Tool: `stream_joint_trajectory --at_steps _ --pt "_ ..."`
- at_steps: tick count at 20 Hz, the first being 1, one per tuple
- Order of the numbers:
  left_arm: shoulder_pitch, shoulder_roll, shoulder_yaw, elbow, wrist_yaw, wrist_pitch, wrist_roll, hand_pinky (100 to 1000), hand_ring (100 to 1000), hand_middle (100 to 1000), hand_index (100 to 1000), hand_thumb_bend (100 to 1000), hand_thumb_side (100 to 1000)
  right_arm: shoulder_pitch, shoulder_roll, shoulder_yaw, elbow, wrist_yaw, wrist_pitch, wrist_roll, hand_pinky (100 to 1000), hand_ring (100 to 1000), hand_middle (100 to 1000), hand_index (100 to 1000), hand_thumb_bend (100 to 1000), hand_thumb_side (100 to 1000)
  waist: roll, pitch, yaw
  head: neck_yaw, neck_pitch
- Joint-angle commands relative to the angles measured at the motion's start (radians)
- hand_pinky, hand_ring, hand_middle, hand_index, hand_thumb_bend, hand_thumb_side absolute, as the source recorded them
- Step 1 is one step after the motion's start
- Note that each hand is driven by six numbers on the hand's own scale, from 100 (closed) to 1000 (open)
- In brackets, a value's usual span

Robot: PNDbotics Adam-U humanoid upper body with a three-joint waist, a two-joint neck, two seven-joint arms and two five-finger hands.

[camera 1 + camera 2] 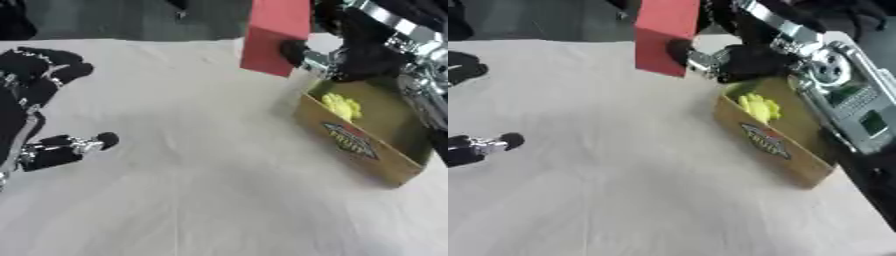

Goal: Pick up the objects with one hand, pass them to the other hand, and then place them into the box on the other side of the table.

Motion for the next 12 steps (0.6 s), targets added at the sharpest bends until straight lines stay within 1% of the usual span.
stream_joint_trajectory --at_steps 1,7,12 --pt "0.009 0.042 0.045 -0.016 0.037 0.035 0.003 637 645 657 761 938 236 0.016 -0.056 -0.05 0.003 -0.01 -0.009 -0.04 995 702 471 622 100 311 0.001 -0.017 0.001 -0.028 0.003" --pt "0.053 0.048 0.1 -0.023 0.082 0.093 0.019 630 635 650 752 896 239 0.098 -0.096 -0.107 0.022 0.004 -0.018 -0.099 993 702 473 623 100 308 -0.001 -0.014 0.001 -0.057 0.001" --pt "0.075 0.05 0.136 -0.027 0.111 0.131 0.038 628 631 647 743 870 229 0.176 -0.114 -0.142 0.052 0.039 -0.02 -0.135 990 702 475 623 100 309 0.0 -0.012 0.002 -0.075 -0.005"
